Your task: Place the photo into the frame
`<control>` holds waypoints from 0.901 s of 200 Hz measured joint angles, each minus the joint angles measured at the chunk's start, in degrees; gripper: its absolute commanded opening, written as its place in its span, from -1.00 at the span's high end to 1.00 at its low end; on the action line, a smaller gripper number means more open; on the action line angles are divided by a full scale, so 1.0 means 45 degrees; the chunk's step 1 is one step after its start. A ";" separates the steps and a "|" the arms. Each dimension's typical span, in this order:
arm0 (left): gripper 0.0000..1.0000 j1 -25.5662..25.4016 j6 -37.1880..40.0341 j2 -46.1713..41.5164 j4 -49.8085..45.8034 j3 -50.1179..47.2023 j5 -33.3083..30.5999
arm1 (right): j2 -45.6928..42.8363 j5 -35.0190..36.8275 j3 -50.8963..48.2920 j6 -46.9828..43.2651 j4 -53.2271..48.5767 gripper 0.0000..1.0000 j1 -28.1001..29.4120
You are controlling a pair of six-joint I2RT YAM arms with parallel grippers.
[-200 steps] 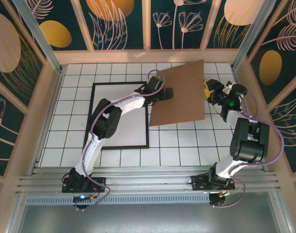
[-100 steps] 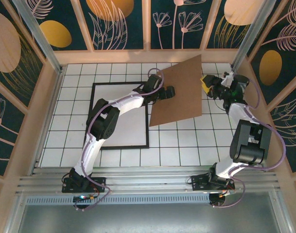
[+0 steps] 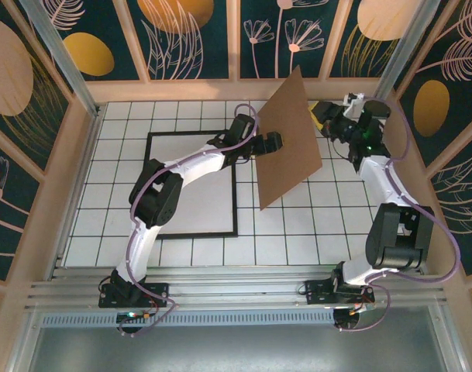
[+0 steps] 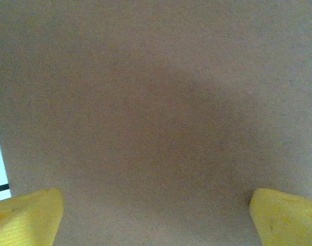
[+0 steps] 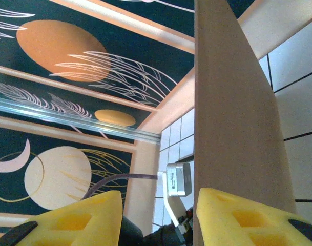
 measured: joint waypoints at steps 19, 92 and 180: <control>-0.89 -0.0005 -0.0063 -0.0087 0.0107 -0.0092 0.0087 | 0.0000 0.0860 0.0607 -0.0554 -0.1054 0.14 0.0340; -0.89 -0.0019 -0.0194 -0.0379 0.0748 -0.0631 0.0219 | 0.0010 0.3594 0.2511 -0.2628 -0.4469 0.17 0.1642; -0.90 -0.0010 -0.0340 -0.1511 0.1326 -0.2069 -0.0068 | 0.0325 0.5416 0.3861 -0.3434 -0.5926 0.20 0.3444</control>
